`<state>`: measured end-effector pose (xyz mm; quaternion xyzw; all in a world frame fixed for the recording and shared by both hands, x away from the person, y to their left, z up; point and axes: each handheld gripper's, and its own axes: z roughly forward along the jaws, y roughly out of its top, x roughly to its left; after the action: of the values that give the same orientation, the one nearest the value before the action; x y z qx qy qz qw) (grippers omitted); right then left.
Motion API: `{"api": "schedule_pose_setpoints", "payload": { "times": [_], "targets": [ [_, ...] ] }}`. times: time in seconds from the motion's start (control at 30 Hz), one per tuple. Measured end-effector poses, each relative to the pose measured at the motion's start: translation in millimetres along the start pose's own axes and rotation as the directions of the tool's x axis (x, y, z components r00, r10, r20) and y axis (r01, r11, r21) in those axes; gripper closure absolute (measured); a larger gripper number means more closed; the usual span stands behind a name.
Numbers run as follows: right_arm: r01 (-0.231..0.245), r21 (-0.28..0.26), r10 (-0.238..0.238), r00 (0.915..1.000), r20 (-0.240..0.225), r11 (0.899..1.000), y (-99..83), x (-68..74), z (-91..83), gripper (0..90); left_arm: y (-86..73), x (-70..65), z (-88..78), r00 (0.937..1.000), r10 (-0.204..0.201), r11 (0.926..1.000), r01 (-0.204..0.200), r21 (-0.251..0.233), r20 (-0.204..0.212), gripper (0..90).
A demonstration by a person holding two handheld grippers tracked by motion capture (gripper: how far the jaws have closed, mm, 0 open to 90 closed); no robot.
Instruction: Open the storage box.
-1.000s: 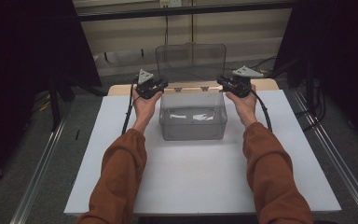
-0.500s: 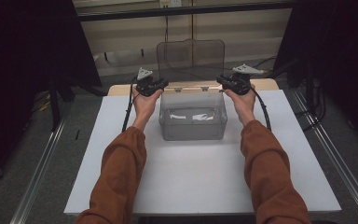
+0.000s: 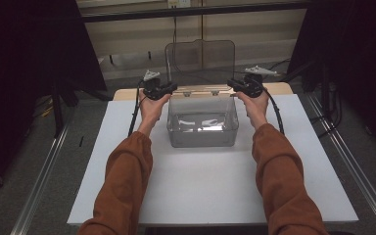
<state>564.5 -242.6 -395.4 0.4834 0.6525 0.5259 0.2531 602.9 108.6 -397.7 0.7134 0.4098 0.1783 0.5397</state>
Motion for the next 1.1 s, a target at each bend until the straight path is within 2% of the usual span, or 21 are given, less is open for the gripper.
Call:
{"api": "schedule_pose_setpoints", "payload": {
  "times": [0.2,0.37,0.57,0.73,0.83,1.1],
  "targets": [
    [-0.040,0.030,0.040,0.9992,0.005,0.999,3.3,-1.3,2.4,76.8,2.4,0.4,1.8,0.9998,-0.020,0.9995,0.020,0.024,-0.001,66.8],
    [-0.050,0.028,0.050,0.9987,0.009,0.998,2.7,-1.4,3.8,76.5,4.4,0.7,2.9,0.9997,-0.024,0.9989,0.024,0.040,-0.006,66.7],
    [-0.069,0.054,0.068,0.9975,0.021,0.996,4.8,-0.9,5.8,75.2,6.1,1.0,3.5,0.9990,-0.044,0.9971,0.044,0.062,-0.005,66.3],
    [-0.077,0.074,0.075,0.9967,0.029,0.994,6.4,-0.7,9.1,72.2,4.1,-1.2,6.0,0.9997,-0.018,0.9974,0.019,0.070,-0.018,61.7],
    [-0.080,0.090,0.078,0.9966,0.028,0.993,6.1,-1.5,11.9,70.4,2.8,0.6,7.7,0.9991,-0.040,0.9965,0.041,0.073,-0.013,59.9],
    [-0.120,0.102,0.119,0.9928,0.015,0.988,4.2,-4.8,14.2,69.2,2.3,2.4,9.6,0.9989,-0.046,0.9954,0.046,0.084,-0.008,58.6]
  ]
}}
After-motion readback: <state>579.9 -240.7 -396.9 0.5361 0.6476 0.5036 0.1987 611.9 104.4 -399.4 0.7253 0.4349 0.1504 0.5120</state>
